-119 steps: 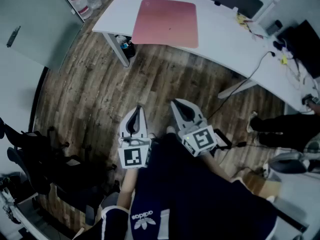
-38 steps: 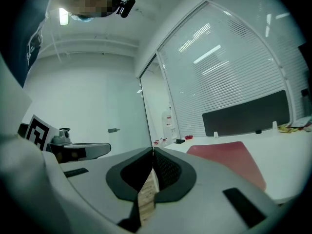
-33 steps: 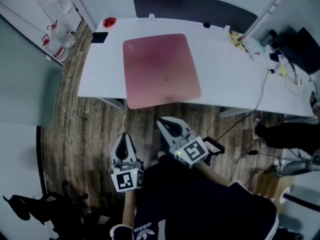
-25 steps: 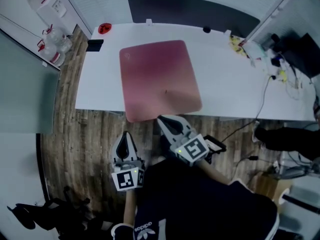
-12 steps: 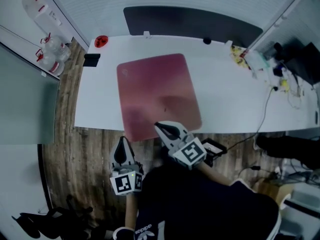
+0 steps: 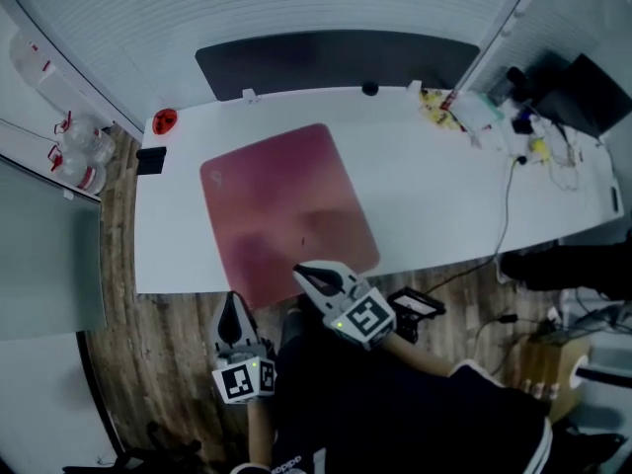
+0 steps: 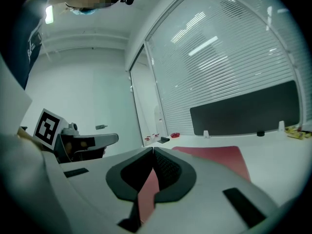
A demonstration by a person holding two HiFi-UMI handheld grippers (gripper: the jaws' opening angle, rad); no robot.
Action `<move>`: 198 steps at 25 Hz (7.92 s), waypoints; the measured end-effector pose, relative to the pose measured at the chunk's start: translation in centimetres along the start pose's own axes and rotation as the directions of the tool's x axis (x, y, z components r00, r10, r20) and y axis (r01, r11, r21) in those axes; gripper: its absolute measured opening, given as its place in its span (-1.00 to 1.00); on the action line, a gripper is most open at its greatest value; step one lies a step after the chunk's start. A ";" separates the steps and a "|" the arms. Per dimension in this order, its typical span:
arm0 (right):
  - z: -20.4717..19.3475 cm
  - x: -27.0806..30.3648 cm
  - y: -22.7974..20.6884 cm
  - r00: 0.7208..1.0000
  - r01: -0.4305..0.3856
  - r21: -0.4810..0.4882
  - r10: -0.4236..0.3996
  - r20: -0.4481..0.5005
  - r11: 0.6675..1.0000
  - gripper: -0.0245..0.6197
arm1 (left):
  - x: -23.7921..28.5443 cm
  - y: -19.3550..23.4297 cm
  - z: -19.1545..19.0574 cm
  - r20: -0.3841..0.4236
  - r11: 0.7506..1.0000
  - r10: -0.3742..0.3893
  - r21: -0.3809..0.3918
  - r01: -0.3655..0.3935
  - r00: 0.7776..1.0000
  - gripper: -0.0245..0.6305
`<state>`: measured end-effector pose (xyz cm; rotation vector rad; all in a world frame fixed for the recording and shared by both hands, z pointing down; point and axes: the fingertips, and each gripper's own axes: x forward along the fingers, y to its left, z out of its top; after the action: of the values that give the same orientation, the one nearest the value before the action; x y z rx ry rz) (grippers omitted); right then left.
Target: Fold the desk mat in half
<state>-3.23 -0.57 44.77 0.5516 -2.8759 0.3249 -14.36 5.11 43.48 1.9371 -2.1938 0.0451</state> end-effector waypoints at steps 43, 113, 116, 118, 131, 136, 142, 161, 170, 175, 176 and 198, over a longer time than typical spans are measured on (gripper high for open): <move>4.7 3.3 -3.5 0.974 0.201 -0.001 -0.200 0.103 0.980 -0.91 | 6.4 1.4 4.5 0.034 0.975 -0.205 0.097 0.200 0.978 -0.92; -5.9 11.8 7.9 0.956 -0.100 -0.216 0.034 -0.292 0.971 -0.60 | -0.7 10.0 -2.4 -0.105 0.998 -0.027 -0.058 0.021 0.994 -0.92; -7.1 12.6 8.9 0.943 -0.138 -0.246 0.051 -0.330 0.959 -0.54 | -1.2 10.7 -2.6 -0.105 0.998 -0.017 -0.059 0.010 0.994 -0.92; -7.9 13.0 9.5 0.932 -0.162 -0.263 0.060 -0.357 0.951 -0.49 | -1.5 11.0 -2.8 -0.105 0.998 -0.014 -0.057 0.008 0.994 -0.92; -14.9 14.8 12.4 0.872 -0.250 -0.356 0.050 -0.486 0.900 -0.35 | -2.7 12.4 -4.0 -0.137 0.997 -0.012 -0.076 0.001 0.991 -0.92; -17.3 15.0 12.5 0.856 -0.276 -0.417 0.024 -0.516 0.866 -0.34 | -3.0 12.5 -4.7 -0.155 0.997 -0.011 -0.077 -0.001 0.988 -0.92; -19.4 15.2 12.9 0.824 -0.329 -0.508 -0.021 -0.566 0.796 -0.34 | -3.7 13.1 -5.3 -0.168 0.997 -0.007 -0.080 -0.006 0.986 -0.92; -21.8 14.9 12.4 0.769 -0.417 -0.703 -0.189 -0.611 0.576 -0.24 | -2.9 13.8 -4.9 -0.151 0.996 -0.042 -0.085 0.029 0.988 -0.92; -20.4 15.1 11.6 0.802 -0.372 -0.755 -0.224 -0.554 0.540 -0.25 | -2.5 13.7 -4.8 -0.154 0.996 -0.041 -0.083 0.029 0.987 -0.92; -19.2 15.0 11.9 0.824 -0.332 -0.695 -0.162 -0.543 0.638 -0.29 | -2.6 14.2 -4.9 -0.150 0.995 -0.034 -0.095 0.020 0.988 -0.92; -18.9 15.0 11.9 0.829 -0.319 -0.673 -0.147 -0.539 0.667 -0.33 | -2.6 14.1 -4.9 -0.148 0.995 -0.036 -0.098 0.021 0.988 -0.92; -11.4 15.6 7.1 0.906 -0.050 -0.437 -0.142 -0.398 0.898 -0.76 | -0.4 12.9 -3.6 -0.127 0.993 -0.099 -0.079 0.089 0.987 -0.92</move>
<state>-18.47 3.40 58.06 0.4025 -2.3933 -0.1971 -26.53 7.82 48.47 1.9377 -1.9911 0.0741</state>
